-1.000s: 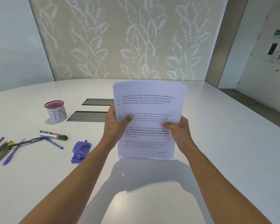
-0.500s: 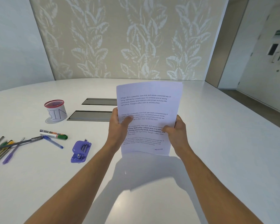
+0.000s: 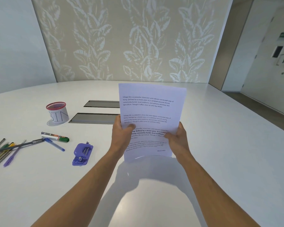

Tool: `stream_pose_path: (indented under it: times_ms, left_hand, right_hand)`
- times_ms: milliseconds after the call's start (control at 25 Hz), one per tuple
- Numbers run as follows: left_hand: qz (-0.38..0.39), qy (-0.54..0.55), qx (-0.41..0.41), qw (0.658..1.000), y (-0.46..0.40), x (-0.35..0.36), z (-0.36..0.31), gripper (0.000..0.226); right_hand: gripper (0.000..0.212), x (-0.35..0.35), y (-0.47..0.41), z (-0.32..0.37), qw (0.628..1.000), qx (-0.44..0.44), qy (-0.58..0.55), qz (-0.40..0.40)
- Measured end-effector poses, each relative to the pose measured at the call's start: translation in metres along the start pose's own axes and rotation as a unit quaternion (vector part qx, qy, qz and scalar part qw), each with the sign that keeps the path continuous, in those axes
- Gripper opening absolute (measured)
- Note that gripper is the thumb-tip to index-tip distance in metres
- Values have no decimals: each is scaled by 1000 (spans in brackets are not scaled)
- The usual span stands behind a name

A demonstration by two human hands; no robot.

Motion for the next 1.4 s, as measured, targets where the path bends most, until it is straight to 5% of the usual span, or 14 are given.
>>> stream_pose_path:
  times_ms: [520, 720, 840, 1120, 1400]
  left_hand:
    - [33, 9, 24, 999, 6, 3, 1, 28]
    - [2, 59, 16, 998, 5, 4, -4, 29]
    - [-41, 131, -42, 990, 9, 10, 1, 30]
    - [-89, 227, -103, 964, 26, 29, 11, 24]
    - [-59, 255, -123, 957, 33, 32, 10, 28]
  right_hand:
    - [42, -2, 6, -22, 998, 34, -37, -29]
    - [68, -19, 14, -38, 971, 128, -185, -74]
    - [53, -15, 18, -56, 934, 195, -294, -48]
    - [41, -2, 28, -46, 876, 123, -467, 11]
    - [39, 3, 32, -45, 909, 104, -404, -10]
Point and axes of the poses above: each hand's wrist, its own y-axis away from the middle knuckle, its own x-axis out of the palm, z = x × y, the point moved 5 cm from there along -y, towards the middle knuckle, and after that the axes turned 7 degrees about x, right-handed, at the moved point
